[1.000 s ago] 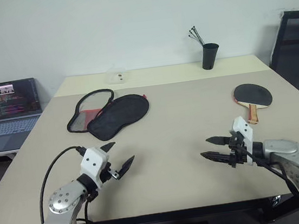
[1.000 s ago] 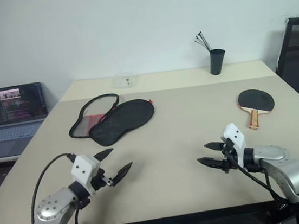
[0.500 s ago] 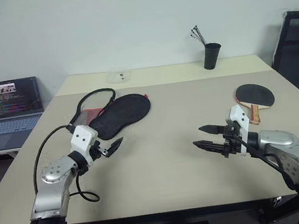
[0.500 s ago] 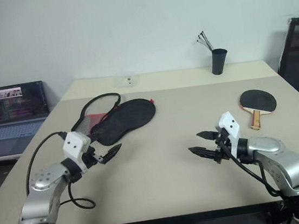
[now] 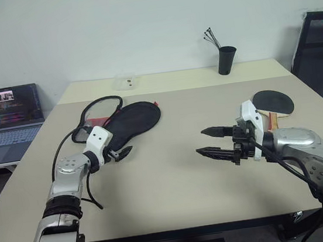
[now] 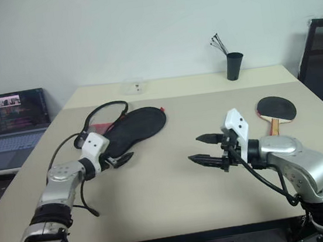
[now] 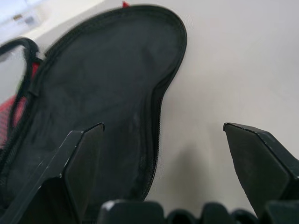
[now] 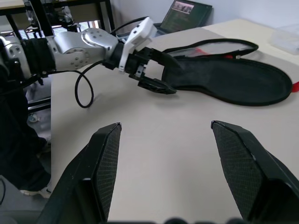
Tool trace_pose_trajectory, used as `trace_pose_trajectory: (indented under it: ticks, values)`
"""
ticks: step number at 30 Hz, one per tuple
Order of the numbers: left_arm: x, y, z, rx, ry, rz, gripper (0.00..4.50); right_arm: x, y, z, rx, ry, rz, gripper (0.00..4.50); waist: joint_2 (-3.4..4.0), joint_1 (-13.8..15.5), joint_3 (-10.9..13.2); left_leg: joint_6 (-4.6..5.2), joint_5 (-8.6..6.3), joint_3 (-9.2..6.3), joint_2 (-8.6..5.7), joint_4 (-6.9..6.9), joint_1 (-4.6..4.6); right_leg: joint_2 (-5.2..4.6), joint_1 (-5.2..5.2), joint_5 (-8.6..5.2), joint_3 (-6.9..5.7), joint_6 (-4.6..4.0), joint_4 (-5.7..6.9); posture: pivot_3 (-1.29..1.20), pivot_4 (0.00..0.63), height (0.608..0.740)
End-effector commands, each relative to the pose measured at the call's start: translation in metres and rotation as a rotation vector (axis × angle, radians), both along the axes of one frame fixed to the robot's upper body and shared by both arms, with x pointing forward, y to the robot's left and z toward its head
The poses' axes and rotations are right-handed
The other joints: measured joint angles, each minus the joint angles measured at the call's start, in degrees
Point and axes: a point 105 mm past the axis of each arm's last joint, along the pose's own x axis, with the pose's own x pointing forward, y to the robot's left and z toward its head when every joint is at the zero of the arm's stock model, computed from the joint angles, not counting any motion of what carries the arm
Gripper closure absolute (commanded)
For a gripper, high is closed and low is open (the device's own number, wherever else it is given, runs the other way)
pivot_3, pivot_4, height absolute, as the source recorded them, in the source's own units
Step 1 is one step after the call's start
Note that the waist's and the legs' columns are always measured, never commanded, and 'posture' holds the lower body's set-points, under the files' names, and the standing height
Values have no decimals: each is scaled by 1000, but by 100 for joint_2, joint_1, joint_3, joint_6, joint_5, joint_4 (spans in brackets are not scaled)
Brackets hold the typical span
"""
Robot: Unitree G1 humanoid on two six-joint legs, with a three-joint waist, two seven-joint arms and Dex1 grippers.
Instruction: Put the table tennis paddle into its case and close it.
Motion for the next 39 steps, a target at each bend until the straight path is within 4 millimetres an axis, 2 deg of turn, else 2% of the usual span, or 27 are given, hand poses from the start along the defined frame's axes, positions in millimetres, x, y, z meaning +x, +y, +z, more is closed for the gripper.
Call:
trace_pose_trajectory:
  ticks: [1,5,11,19,23,27,33,39]
  values:
    - [6,-4,0,25,-10,-6,46,-7,2,6,12,-39,6,1147,-1,1,0,0,0,0,-1,0,0,0,0,0,0,0,0,0,150,740]
    - [11,-6,-8,38,8,17,46,-7,0,4,12,-41,-12,1147,-3,1,2,0,0,-3,1,3,2,1,0,0,-4,0,5,0,150,740]
    - [16,8,-3,23,-27,99,46,-7,-3,5,12,-45,-30,1147,-4,-11,1,0,0,-4,3,6,3,1,1,1,-4,1,7,0,150,740]
    - [13,18,-14,-18,13,154,46,-8,-4,5,11,-47,-34,1147,-5,-27,0,0,1,-2,4,5,6,2,1,1,-3,1,9,0,150,740]
    - [13,30,-15,-51,27,226,917,-5,-4,9,19,-56,-40,1147,-5,-37,0,0,0,-2,8,5,8,2,1,1,-2,1,9,0,150,740]
    - [12,37,-16,-44,31,257,2300,-6,-5,10,24,-56,-46,1147,-6,-40,0,0,0,-1,9,5,9,3,1,1,-2,1,10,0,150,740]
    - [11,32,-22,-33,48,243,4452,-5,-6,10,28,-58,-54,1147,-6,-40,0,0,0,0,9,5,9,3,1,1,-1,1,9,0,150,740]
    - [11,24,-21,-18,44,193,4480,-5,-7,11,29,-63,-69,1147,-7,-39,-1,0,0,2,6,4,8,3,1,1,0,1,9,0,150,740]
